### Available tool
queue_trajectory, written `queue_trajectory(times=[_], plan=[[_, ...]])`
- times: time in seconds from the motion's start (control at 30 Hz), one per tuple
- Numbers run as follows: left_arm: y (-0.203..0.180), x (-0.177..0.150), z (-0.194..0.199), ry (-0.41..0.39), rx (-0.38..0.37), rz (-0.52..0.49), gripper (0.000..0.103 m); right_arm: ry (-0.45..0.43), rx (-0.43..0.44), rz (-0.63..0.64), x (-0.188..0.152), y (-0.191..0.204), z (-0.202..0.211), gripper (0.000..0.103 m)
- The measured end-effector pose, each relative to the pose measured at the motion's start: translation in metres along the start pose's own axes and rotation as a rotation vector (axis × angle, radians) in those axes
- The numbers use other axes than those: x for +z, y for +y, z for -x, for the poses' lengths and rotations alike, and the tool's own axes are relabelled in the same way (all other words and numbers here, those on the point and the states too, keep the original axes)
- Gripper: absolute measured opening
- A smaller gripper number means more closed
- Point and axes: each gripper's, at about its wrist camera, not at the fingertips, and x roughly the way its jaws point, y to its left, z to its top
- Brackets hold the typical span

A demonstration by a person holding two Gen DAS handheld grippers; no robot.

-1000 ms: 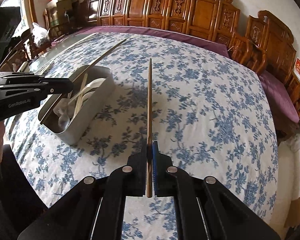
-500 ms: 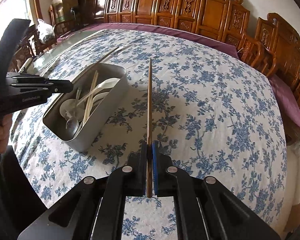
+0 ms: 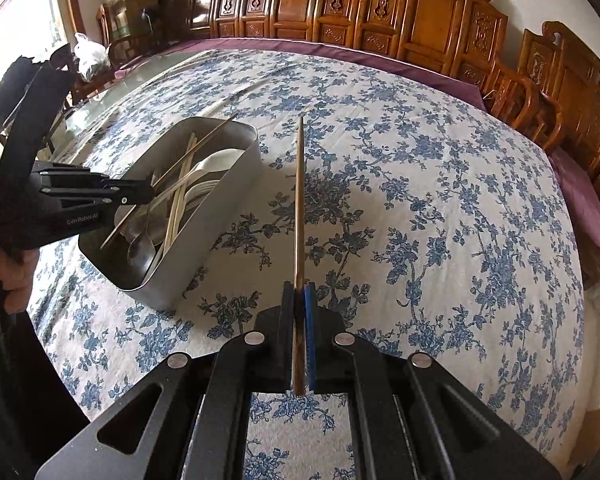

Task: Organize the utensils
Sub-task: 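Carry the chopstick over the grey tray with the left tool while the right tool carries its chopstick, then open the left tool to drop its chopstick into the tray while the right tool holds its chopstick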

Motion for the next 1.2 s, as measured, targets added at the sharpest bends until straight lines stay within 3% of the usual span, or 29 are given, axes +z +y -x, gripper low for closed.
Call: queue_trajectory(times=[0.6,0.83,0.9,0.97,1.1,1.2], plan=[[0.006,-0.015,0.003,0.034,-0.037,-0.004,0.005,-0.009,0.027,0.039,0.012,0.030,0.000,0.006],[0.012,-0.011,0.023,-0.013,-0.036,0.016,0.005,-0.019,0.046,0.051,0.018,0.045,0.004,0.006],[0.016,-0.010,0.029,-0.025,-0.026,0.017,0.008,-0.020,0.053,0.052,0.020,0.050,0.003,0.006],[0.022,-0.010,0.036,-0.040,-0.019,0.022,0.021,-0.021,0.065,0.053,0.023,0.057,0.002,0.006],[0.035,-0.010,0.045,-0.057,-0.001,0.036,0.028,-0.016,0.091,0.058,0.028,0.072,-0.005,0.006],[0.047,-0.012,0.051,-0.068,0.010,0.053,0.039,-0.010,0.111,0.060,0.032,0.083,-0.012,0.006]])
